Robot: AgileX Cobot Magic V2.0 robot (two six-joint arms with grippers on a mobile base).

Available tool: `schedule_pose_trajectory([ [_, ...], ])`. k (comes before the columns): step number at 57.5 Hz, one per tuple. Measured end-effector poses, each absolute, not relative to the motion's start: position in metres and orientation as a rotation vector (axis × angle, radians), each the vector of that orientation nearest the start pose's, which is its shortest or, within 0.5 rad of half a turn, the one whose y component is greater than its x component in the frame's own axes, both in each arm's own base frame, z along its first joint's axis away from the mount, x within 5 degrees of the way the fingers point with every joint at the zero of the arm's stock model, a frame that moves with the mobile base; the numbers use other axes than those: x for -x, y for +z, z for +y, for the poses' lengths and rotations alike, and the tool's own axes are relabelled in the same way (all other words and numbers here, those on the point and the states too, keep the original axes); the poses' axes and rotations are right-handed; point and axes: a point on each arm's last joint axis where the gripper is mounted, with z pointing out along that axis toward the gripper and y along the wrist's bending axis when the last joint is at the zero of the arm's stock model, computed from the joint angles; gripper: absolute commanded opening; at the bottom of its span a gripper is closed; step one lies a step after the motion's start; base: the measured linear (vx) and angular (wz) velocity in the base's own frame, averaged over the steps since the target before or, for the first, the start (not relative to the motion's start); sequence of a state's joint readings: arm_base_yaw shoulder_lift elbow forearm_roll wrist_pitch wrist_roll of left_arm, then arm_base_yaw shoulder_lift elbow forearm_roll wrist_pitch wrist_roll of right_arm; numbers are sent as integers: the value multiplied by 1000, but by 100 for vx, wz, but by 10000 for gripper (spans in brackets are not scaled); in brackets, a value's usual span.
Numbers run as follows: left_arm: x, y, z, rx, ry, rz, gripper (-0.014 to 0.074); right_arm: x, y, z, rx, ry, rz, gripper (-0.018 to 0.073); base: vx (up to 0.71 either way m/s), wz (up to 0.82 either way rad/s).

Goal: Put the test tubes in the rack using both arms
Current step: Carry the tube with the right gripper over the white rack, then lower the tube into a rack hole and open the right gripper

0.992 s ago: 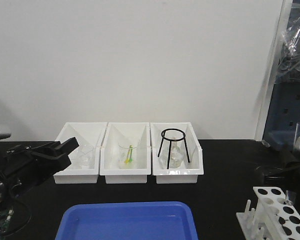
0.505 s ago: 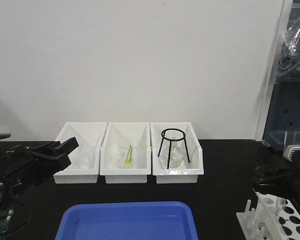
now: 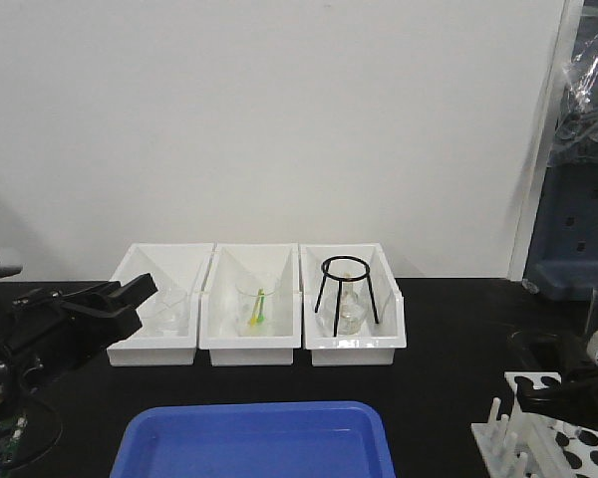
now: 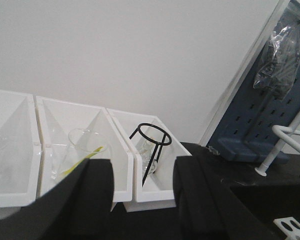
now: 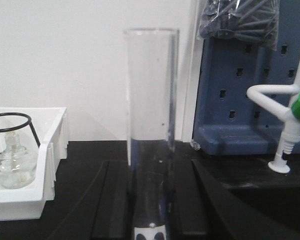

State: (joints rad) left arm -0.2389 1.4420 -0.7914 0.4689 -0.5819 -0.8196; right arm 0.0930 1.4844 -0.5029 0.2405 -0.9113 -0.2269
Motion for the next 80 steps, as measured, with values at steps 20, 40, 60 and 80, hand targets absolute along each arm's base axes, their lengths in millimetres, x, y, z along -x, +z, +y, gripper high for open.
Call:
schedule_pose_trajectory([
  [20,-300,290,-96,-54,-707,1648,421,-284,211,10,-29,-111,1602,-6,0,0],
  [40,-300,290,-96,-55,-706,1648,421,-290,189,11,-19,-104,1681,-6,0,0],
  [60,-300,290,-96,-55,-706,1648,421,-296,172,14,-21,-75,1675,-6,0,0],
  [80,-300,290,-96,-55,-706,1648,421,-298,157,14,-16,-80,1722,-4,0,0],
])
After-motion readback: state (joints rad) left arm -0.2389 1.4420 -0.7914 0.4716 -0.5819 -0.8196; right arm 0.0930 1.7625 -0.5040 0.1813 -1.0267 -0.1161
